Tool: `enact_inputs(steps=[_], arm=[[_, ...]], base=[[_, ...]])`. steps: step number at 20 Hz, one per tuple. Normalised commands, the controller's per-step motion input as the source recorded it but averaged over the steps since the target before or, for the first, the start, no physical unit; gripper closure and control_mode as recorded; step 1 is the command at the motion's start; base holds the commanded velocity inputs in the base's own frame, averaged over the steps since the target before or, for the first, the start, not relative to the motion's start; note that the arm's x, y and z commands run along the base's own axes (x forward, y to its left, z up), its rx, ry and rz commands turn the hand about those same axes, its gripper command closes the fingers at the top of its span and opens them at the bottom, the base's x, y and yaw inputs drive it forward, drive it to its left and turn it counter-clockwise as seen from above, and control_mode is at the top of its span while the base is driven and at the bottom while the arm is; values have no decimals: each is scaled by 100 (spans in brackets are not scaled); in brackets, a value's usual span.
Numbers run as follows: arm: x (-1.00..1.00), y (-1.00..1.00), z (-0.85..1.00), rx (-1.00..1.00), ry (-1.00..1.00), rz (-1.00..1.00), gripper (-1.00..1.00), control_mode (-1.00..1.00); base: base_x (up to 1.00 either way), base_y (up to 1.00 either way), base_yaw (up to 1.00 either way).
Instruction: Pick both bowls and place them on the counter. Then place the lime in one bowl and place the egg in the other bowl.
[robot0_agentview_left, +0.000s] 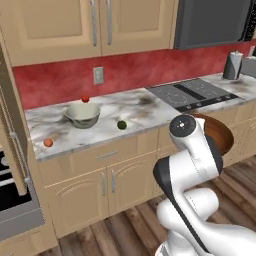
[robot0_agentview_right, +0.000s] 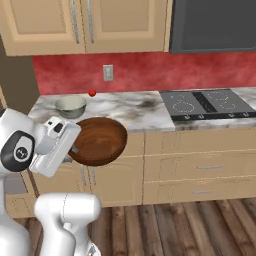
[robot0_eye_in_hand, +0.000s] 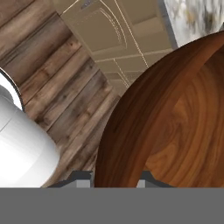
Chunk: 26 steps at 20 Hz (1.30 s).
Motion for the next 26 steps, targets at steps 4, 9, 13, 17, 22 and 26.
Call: enact_inputs(steps=[4, 9, 13, 17, 22, 26], arm=[[0, 0, 0, 0, 0, 0, 100, 100], [0, 0, 0, 0, 0, 0, 100, 100], [0, 0, 0, 0, 0, 0, 100, 100], [0, 0, 0, 0, 0, 0, 100, 100], [0, 0, 0, 0, 0, 0, 100, 100], [0, 0, 0, 0, 0, 0, 100, 100]], base=[[59, -11, 4], [4, -2, 0], [27, -29, 1], [53, -39, 3], [64, -24, 1], [45, -10, 0]])
